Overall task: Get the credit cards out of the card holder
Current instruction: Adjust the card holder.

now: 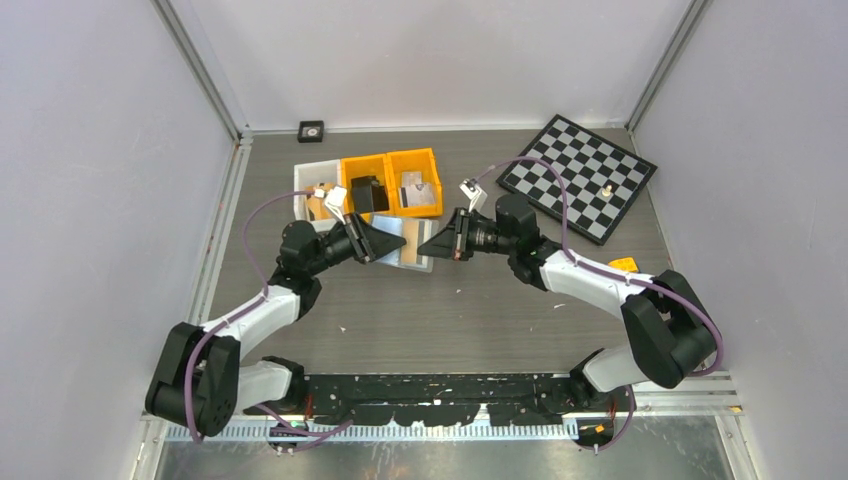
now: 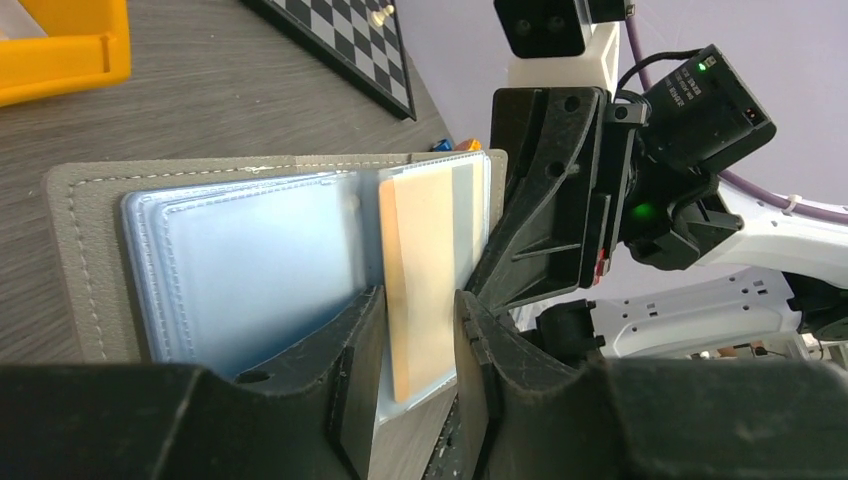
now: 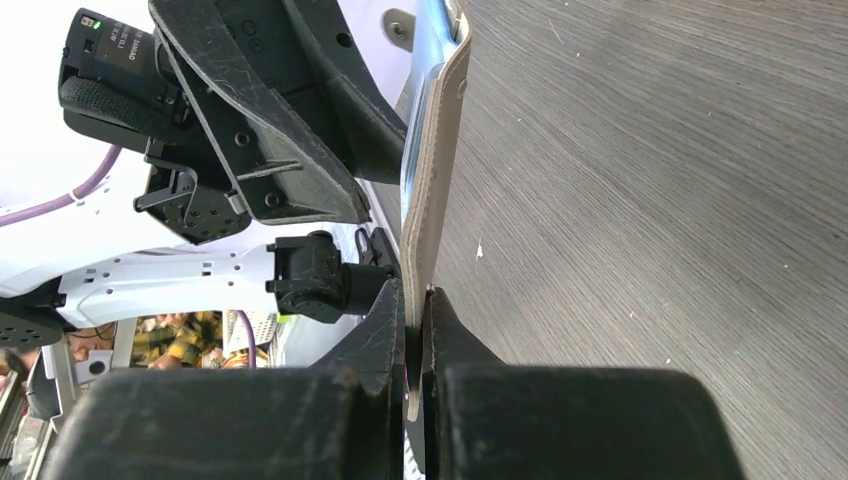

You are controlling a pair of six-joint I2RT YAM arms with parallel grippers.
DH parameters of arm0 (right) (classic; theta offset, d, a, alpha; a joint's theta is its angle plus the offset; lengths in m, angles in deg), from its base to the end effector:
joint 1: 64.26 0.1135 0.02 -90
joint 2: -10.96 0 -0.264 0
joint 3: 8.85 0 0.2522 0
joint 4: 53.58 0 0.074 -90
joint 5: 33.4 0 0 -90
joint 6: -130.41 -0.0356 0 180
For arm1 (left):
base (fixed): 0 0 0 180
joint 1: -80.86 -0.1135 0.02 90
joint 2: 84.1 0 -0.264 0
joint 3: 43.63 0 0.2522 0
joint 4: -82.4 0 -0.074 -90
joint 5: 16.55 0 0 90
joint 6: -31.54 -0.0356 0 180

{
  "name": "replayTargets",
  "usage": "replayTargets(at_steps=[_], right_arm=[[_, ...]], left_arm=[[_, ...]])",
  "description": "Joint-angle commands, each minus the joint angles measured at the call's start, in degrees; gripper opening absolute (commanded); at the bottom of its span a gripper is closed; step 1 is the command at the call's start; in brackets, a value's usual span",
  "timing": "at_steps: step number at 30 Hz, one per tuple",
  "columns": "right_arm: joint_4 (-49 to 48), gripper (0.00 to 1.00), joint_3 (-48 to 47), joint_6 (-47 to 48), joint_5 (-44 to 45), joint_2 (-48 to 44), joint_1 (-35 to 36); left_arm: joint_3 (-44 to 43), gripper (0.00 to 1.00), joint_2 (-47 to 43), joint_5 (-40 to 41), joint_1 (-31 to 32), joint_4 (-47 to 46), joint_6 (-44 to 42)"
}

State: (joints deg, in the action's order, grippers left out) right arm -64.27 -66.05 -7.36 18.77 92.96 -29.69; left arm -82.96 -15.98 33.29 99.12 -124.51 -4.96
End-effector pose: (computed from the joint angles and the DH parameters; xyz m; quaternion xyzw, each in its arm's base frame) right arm 0.2439 0.1946 0.2443 -0.1123 0.7640 0.5754 0.2696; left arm 0.2243 -0.0982 0.2337 0.0233 0.7155 -0.5827 0.3846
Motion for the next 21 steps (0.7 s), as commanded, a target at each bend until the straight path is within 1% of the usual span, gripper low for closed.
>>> replayTargets(at_steps=[1,7,8,9,11,12,14,16,19,21], right_arm=[[-8.1,0.00,-1.4,-2.3,-4.1,-1.5,0.1],[-11.0,0.00,-0.5,-3.7,-5.0,-1.8,0.0],[-11.4,0.00,-0.4,-3.8,-5.2,-1.9,0.1],[-11.6,0.01,-0.4,-3.9,-5.2,-1.9,0.0],[-11.8,0.01,-0.4,-4.1,-5.1,-1.9,0.1],[-11.8,0.00,-0.4,-4.0,-4.9,-1.9,0.1],[-11.1,0.01,-0.4,-3.8,-4.3,-1.8,0.0],[-9.8,0.00,-0.7,-3.2,-3.7,-1.8,0.0],[-8.9,0.04,-0.7,-3.0,-2.8,-1.7,-0.4],[-7.7,0.04,-0.6,-2.8,-1.7,-1.9,-1.0]], left_arm=[[-2.4,0.34,0.9,-2.6,0.2,-3.0,1.0],[-2.5,0.32,2.7,-4.3,0.2,-6.1,3.7],[-2.5,0.30,3.0,-4.6,0.2,-6.8,4.2],[-2.6,0.26,3.5,-5.1,0.2,-7.7,4.8],[-2.5,0.12,4.4,-6.5,0.2,-10.6,6.7],[-2.6,0.07,5.0,-7.3,0.2,-12.4,7.6],[-2.5,0.05,5.7,-8.4,0.1,-16.0,9.4],[-2.2,0.04,6.3,-8.7,0.1,-17.9,10.4],[-2.2,0.01,6.6,-8.7,0.0,-18.0,10.6],[-2.1,0.00,6.5,-8.7,-0.5,-18.0,10.8]])
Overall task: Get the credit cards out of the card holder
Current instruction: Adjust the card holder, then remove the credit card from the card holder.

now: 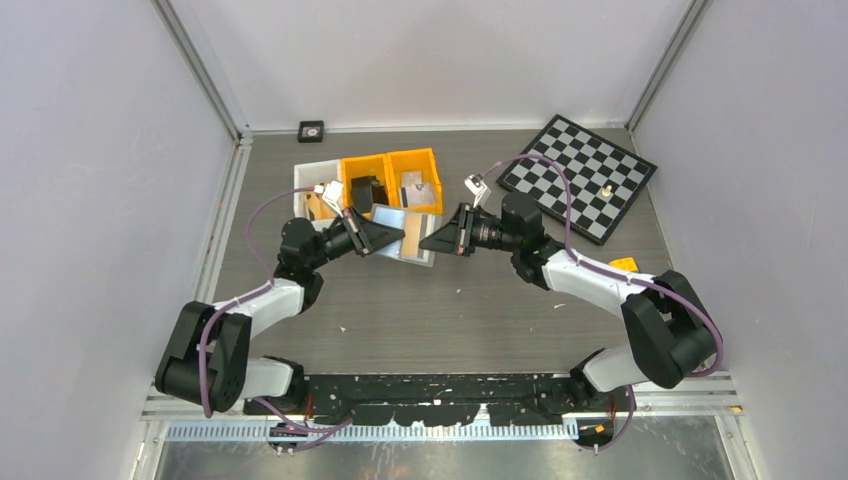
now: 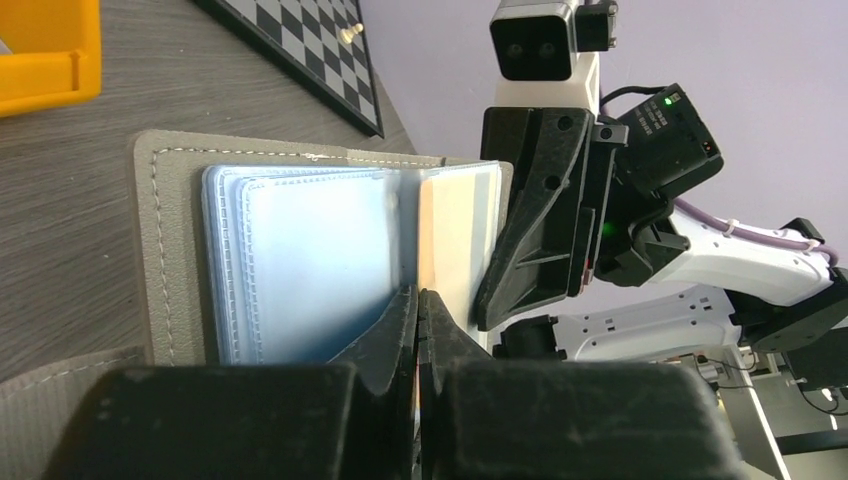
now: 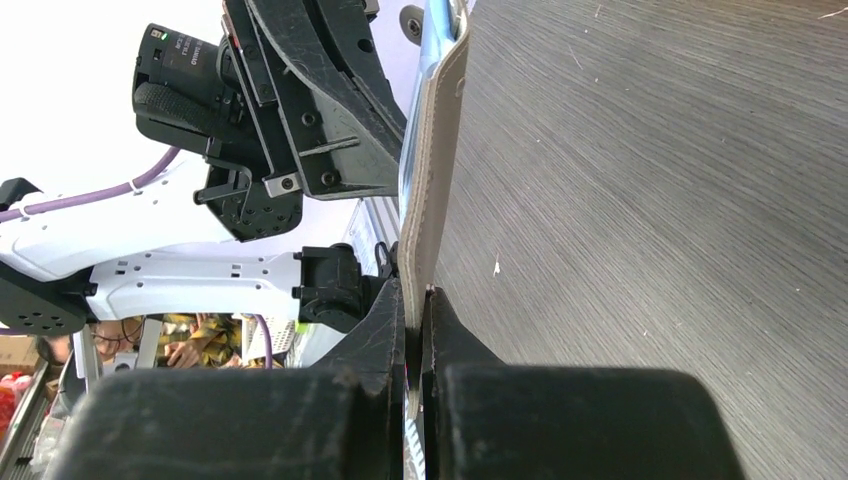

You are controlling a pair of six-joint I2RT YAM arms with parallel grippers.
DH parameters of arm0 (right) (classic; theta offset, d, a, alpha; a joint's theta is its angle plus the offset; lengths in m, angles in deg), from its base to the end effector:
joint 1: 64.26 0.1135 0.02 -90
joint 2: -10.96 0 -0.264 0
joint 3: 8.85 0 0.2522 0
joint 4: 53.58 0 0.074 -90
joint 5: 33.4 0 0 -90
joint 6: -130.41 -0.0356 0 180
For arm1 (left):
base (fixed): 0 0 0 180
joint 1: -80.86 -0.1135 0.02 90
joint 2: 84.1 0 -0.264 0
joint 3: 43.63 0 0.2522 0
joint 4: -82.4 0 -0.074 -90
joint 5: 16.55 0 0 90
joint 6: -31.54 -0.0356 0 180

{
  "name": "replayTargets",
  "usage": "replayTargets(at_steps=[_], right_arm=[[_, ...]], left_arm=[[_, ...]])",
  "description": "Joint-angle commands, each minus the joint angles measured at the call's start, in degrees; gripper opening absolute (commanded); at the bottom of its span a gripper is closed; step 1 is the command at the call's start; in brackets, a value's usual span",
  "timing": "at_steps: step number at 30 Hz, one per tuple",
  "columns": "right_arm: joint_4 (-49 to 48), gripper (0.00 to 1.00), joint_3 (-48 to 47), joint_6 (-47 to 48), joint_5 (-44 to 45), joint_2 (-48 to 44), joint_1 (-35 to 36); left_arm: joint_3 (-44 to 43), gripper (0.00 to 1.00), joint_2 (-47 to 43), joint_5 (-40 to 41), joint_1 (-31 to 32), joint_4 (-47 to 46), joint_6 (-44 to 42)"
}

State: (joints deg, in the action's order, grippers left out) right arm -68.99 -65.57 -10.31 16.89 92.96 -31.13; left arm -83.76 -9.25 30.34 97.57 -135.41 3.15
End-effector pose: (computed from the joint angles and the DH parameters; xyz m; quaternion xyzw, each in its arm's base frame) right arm 0.2482 0.1891 0.2499 -0.1060 0.7448 0.5979 0.2767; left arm 0.2402 -0.0975 0.2301 0.0022 0.6931 -0.6223 0.3639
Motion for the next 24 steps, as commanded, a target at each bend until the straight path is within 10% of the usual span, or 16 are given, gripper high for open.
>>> replayTargets(at_steps=[1,15,24], right_arm=[[-2.4,0.03,-1.0,0.3,0.9,-2.0,0.1],[-5.2,0.01,1.4,-2.0,1.7,-4.2,-2.5],[-4.0,0.01,2.3,-1.8,2.3,-7.2,-3.5]], left_arm=[[-1.1,0.00,-0.4,-5.7,0.7,-7.3,2.8],[-0.2,0.00,-11.0,2.8,-2.4,14.0,-7.9],[-1.4,0.80,-21.1,19.6,-2.5,38.6,-18.4]])
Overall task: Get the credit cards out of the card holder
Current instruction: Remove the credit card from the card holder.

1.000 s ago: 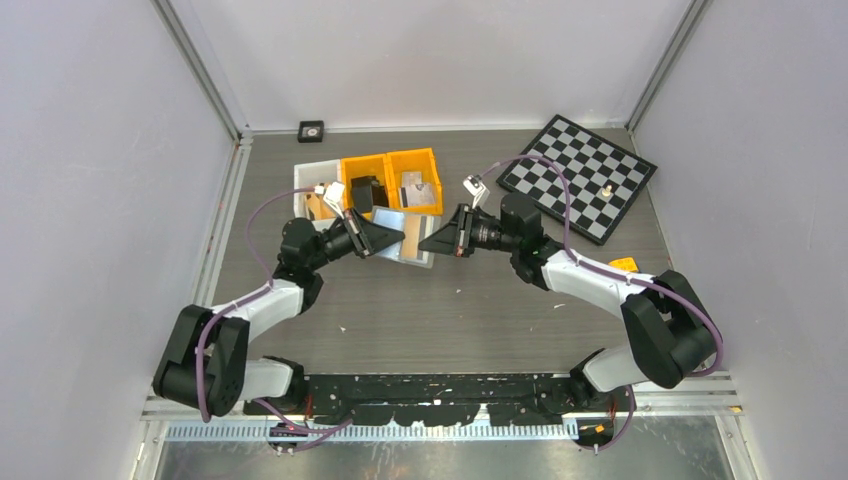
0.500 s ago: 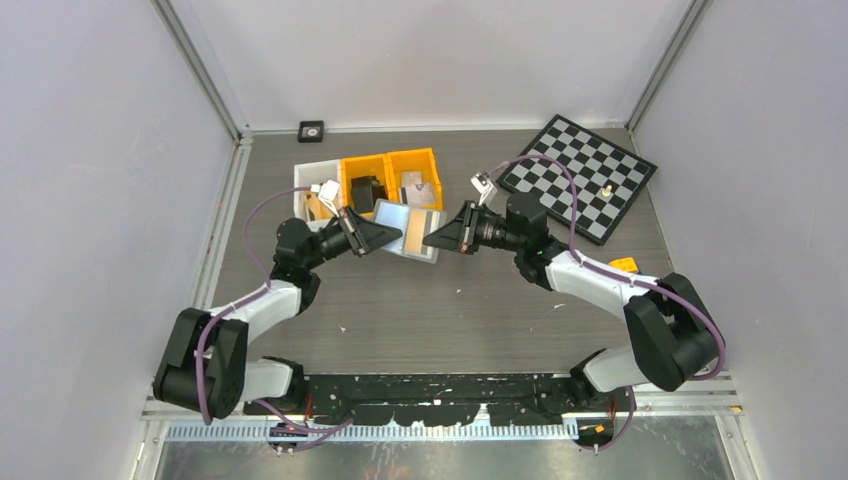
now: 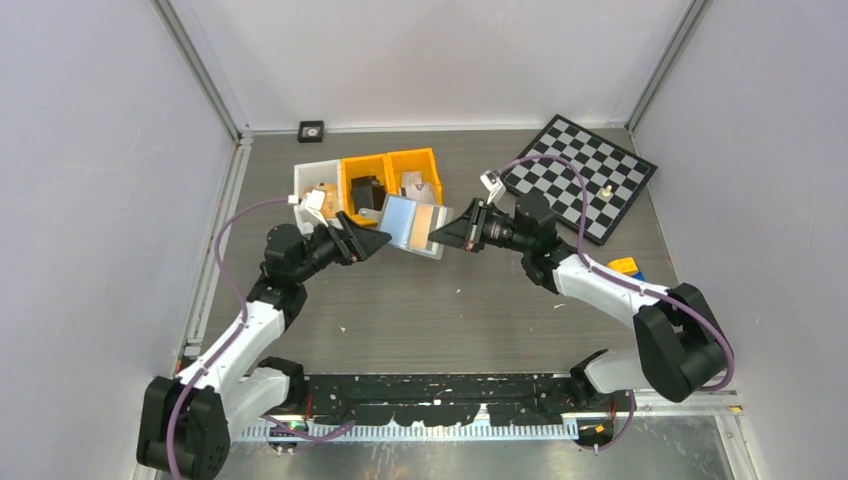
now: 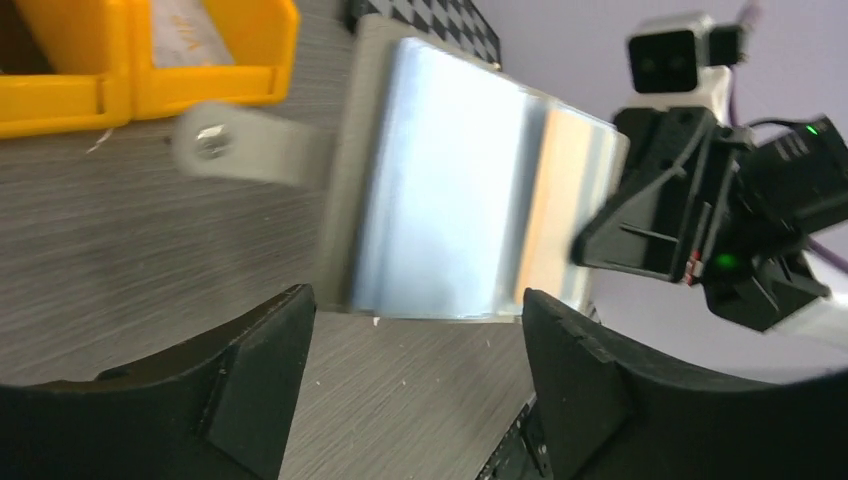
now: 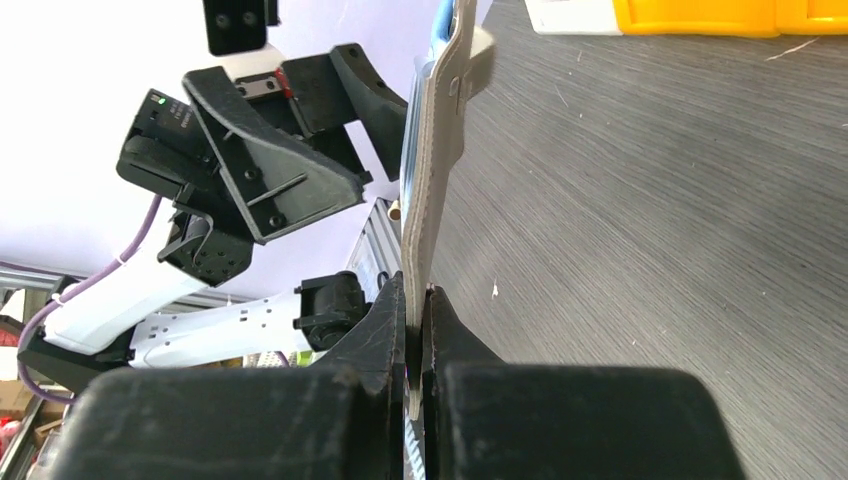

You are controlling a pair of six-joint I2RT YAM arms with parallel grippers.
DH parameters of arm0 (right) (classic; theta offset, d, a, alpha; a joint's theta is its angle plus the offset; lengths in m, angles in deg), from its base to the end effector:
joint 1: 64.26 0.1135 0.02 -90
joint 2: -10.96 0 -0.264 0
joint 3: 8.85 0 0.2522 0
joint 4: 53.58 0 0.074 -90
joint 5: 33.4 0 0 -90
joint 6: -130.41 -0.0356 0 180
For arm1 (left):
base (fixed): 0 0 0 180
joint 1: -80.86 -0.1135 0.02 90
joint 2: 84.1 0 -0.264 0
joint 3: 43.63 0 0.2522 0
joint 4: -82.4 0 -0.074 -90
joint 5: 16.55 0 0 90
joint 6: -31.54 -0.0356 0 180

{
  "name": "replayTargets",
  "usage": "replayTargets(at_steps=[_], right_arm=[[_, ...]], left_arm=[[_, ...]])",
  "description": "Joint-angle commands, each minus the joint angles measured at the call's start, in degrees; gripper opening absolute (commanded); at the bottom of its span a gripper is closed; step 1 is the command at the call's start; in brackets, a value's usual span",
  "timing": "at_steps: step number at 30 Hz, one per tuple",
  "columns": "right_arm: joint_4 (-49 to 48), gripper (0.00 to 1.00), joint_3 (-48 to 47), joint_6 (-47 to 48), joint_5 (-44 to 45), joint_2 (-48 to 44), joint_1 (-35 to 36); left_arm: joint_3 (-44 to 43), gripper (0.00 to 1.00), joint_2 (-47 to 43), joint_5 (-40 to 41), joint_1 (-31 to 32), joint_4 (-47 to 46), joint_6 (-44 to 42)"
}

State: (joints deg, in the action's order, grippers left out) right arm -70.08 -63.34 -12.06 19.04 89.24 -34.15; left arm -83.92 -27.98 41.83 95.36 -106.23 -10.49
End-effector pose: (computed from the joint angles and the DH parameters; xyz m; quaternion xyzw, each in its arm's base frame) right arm 0.2474 0.1685 0.2573 -0.0709 0.7384 0.5944 0.3106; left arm 0.2073 -0.0729 0.2508 -0.0353 0.7430 -0.5047 0.4381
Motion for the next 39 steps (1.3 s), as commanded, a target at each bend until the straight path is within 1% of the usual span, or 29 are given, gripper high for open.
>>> replayTargets(at_steps=[1,5,7,9,11,14,18,22,24,25,26,27,28,30,31,36,39], right_arm=[[-2.6,0.00,-0.1,0.2,0.2,-3.7,-0.5],[-2.1,0.01,-0.1,0.3,0.4,-4.0,-0.7],[-2.2,0.00,-0.2,0.2,0.1,-3.9,-0.7],[-2.7,0.00,-0.3,-0.2,-0.8,-3.4,-0.7],[-3.4,0.00,-0.5,-0.6,-1.5,-2.6,-0.7],[-3.2,0.01,-0.9,-0.7,-1.5,-1.8,-0.7],[-3.2,0.01,-1.5,-0.6,-2.3,-0.7,-0.2],[-2.6,0.00,-1.9,-0.4,-2.2,0.0,0.3],[-1.9,0.01,-2.2,-0.3,-1.9,0.5,0.3],[-1.8,0.04,-2.3,-0.3,-1.9,0.7,0.3],[-1.8,0.08,-2.4,-0.3,-1.9,0.8,0.3],[-1.8,0.14,-2.4,-0.4,-1.8,0.9,0.3],[-1.8,0.23,-2.2,-0.4,-1.6,0.8,0.2],[-1.7,0.37,-1.6,-0.3,-0.4,-0.1,0.3],[-1.5,0.40,-1.3,-0.1,0.4,-0.6,0.3],[-0.5,0.40,-0.7,0.9,1.6,-2.2,0.3],[-0.6,0.35,-0.7,0.8,1.6,-2.3,0.3]], left_arm=[[-1.2,0.82,-2.4,8.5,-0.3,9.4,-4.4],[-1.5,0.88,-0.2,4.9,-1.0,7.1,-2.6],[-0.7,0.89,2.2,0.0,-1.1,0.1,-0.5],[0.7,0.89,5.0,-4.9,-1.1,-9.5,3.2],[1.8,0.86,7.6,-8.6,-1.1,-18.9,7.1],[2.5,0.80,10.4,-11.0,-1.1,-26.2,10.9],[2.6,0.67,12.6,-12.2,-1.1,-30.3,12.5],[3.4,0.48,13.8,-12.1,-1.1,-34.5,13.7],[3.6,0.38,13.9,-11.6,-1.1,-34.7,13.6],[3.7,0.31,14.0,-11.4,-1.1,-34.4,13.4],[3.7,0.21,14.0,-11.2,-1.1,-34.1,13.0],[3.6,0.10,14.0,-11.0,-1.1,-33.6,12.7],[3.5,0.02,13.9,-10.7,-1.2,-32.8,12.3],[3.6,0.00,13.6,-9.7,-1.4,-31.3,12.0],[3.8,0.00,13.4,-9.3,-1.4,-31.1,12.0],[4.3,0.00,12.3,-8.1,-2.4,-28.9,11.7],[4.2,0.00,12.1,-8.0,-2.5,-28.4,11.6]])
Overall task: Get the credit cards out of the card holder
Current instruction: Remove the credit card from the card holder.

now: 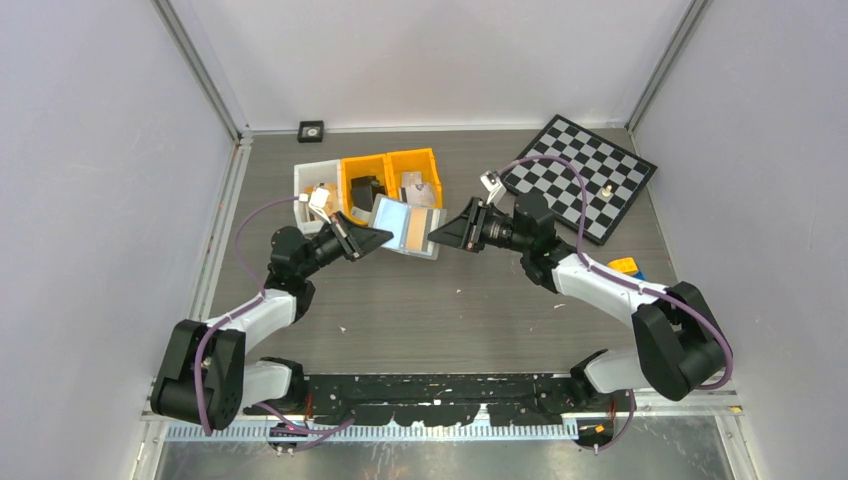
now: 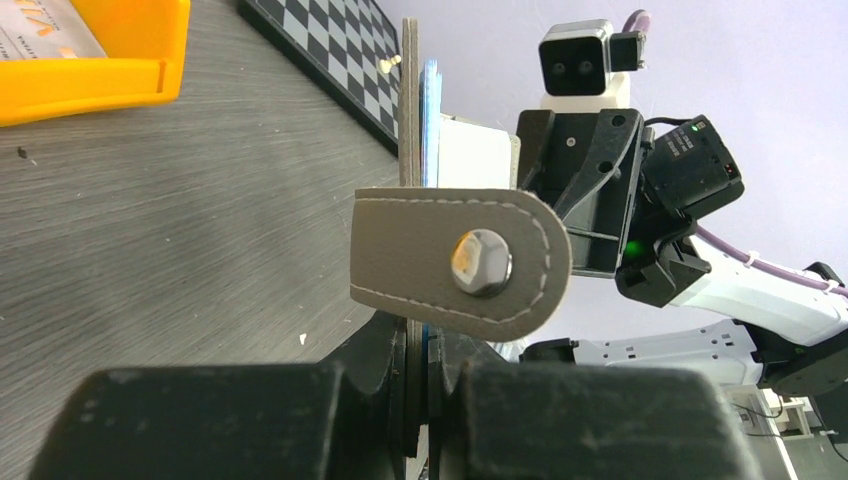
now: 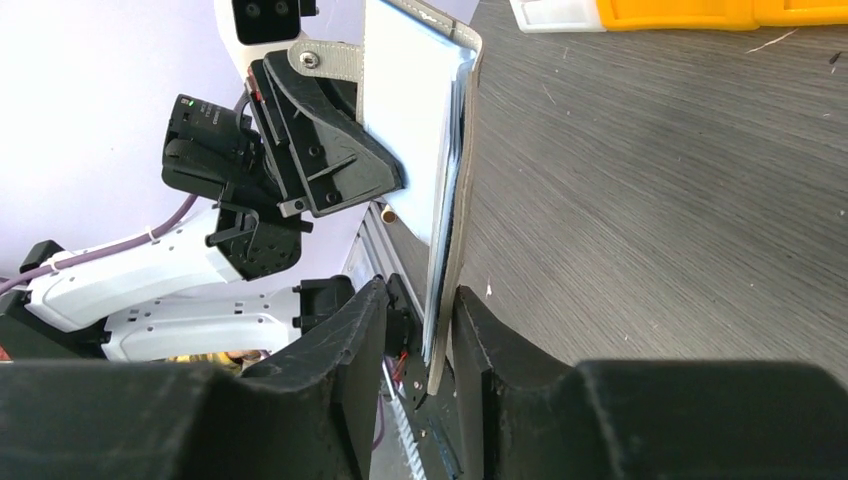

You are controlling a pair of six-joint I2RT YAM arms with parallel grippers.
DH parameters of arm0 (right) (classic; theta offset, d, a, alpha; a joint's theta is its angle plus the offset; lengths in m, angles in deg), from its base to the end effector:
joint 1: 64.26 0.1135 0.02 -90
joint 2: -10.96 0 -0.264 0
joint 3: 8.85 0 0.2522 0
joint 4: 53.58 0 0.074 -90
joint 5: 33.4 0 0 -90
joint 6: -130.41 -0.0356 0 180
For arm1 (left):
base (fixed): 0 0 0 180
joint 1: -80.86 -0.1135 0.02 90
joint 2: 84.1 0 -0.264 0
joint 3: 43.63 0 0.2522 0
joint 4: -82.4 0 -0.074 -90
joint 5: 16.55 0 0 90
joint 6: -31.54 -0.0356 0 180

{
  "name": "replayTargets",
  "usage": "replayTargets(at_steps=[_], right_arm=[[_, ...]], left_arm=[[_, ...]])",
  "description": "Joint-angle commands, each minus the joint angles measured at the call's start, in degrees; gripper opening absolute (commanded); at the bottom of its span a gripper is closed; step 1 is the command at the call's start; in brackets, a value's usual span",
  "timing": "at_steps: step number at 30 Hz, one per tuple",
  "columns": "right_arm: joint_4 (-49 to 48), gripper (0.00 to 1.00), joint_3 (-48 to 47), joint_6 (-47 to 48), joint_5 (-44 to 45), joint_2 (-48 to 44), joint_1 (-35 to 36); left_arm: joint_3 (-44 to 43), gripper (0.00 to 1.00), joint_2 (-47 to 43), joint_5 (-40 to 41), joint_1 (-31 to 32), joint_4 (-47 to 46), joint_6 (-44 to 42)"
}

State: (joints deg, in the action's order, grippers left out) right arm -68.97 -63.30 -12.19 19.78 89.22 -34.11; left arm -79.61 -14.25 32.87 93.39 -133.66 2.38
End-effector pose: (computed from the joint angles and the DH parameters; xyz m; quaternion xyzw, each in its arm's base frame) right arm 0.2473 0.1683 0.2552 -0.0625 0.7448 0.5891 0.3071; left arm 0.2287 -0.0745 0.2246 -0.0382 0.6957 -0.5966 0.3983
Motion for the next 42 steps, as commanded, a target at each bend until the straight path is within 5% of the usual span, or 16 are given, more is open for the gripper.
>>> replayTargets(at_steps=[1,13,22,42], right_arm=[[-1.8,0.32,-0.8,1.0,0.7,-2.3,0.3],[-3.2,0.12,-0.6,0.7,-0.4,-2.5,0.2],[-6.1,0.21,0.2,-0.3,-1.4,-2.8,0.3],[-2.5,0.02,-0.8,1.2,-0.3,-2.2,0.5]], left_arm=[[-0.1,0.00,-1.6,0.9,-0.5,-0.9,-1.3],[-0.8,0.00,0.7,-1.0,-0.5,-2.7,-0.1],[-1.2,0.00,4.2,-2.3,0.2,-5.8,1.6],[-1.9,0.00,4.4,-2.3,1.9,-5.8,0.6]])
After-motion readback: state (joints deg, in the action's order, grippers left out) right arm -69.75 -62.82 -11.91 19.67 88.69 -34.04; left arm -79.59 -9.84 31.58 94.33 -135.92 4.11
